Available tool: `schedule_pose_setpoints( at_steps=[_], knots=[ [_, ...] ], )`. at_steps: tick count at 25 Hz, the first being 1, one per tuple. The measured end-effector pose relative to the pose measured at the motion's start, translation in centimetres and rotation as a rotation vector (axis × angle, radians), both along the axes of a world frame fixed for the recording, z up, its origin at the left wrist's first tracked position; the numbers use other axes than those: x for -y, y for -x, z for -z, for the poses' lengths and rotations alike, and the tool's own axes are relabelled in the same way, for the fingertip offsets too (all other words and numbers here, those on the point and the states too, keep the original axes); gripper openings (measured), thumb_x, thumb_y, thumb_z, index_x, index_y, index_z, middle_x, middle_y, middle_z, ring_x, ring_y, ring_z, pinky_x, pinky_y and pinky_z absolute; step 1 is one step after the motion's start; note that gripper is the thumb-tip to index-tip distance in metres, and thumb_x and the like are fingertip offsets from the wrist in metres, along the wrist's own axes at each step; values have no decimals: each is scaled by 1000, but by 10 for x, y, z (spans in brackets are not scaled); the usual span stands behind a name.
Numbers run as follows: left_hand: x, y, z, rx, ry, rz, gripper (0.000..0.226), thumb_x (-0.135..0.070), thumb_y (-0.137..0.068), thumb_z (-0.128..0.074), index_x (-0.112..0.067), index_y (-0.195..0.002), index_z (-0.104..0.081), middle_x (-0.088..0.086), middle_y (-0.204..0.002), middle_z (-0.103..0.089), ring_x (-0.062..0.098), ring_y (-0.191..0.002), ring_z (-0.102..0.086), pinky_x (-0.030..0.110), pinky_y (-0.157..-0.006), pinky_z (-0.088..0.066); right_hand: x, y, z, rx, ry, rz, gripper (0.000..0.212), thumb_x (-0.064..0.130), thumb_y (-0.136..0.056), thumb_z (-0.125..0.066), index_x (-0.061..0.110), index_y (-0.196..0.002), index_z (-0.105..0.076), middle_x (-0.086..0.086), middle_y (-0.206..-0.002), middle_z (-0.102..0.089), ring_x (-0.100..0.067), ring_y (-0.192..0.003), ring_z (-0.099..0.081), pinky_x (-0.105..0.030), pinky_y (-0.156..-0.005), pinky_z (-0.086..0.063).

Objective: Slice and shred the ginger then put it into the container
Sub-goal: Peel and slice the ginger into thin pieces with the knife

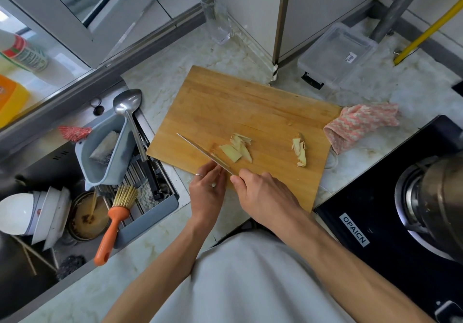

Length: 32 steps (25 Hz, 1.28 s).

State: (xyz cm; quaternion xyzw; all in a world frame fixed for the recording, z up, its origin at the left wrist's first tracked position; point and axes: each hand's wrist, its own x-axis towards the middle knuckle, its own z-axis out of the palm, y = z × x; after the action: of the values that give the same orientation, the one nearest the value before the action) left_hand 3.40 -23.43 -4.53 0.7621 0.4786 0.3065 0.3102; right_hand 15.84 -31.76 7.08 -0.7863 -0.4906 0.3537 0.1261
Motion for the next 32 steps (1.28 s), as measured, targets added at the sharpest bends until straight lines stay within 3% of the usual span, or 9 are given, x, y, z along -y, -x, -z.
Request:
schedule_pose_setpoints(
  at_steps=[13,19,27,32],
  knots=[
    [-1,-1,-2,14,24,-6,14,5,-82,-73,-1,-94,-78,12,-106,-69,-3,-81,-54,1,-69,-39,-2,3,3,3,-8,27,34,46,-107,-30,19,-89,-40,2,-68,-39,-31,-67,-45,-34,-61,-34],
    [-2,1,5,-28,37,-20,12,-4,-84,-73,0,-95,-78,14,-108,-70,9,-77,-59,1,-72,-40,-10,-4,-2,-45,34,12,33,45,-107,-31,19,-89,-41,1,-74,-40,-31,-71,-45,-34,-63,-36],
    [0,-2,1,14,26,-26,14,0,-81,-67,0,-89,-78,14,-105,-69,-1,-82,-54,0,-68,-38,-13,4,-3,-10,22,-24,30,43,-108,-31,19,-92,-39,-9,-83,-54,-37,-77,-57,-34,-63,-36],
    [1,-2,3,-22,51,-32,13,-3,-82,-71,3,-93,-77,19,-109,-69,9,-83,-60,-1,-74,-39,-20,0,1,-77,43,18,29,44,-107,-30,20,-92,-37,-6,-85,-49,-31,-72,-46,-34,-64,-35]
  ],
)
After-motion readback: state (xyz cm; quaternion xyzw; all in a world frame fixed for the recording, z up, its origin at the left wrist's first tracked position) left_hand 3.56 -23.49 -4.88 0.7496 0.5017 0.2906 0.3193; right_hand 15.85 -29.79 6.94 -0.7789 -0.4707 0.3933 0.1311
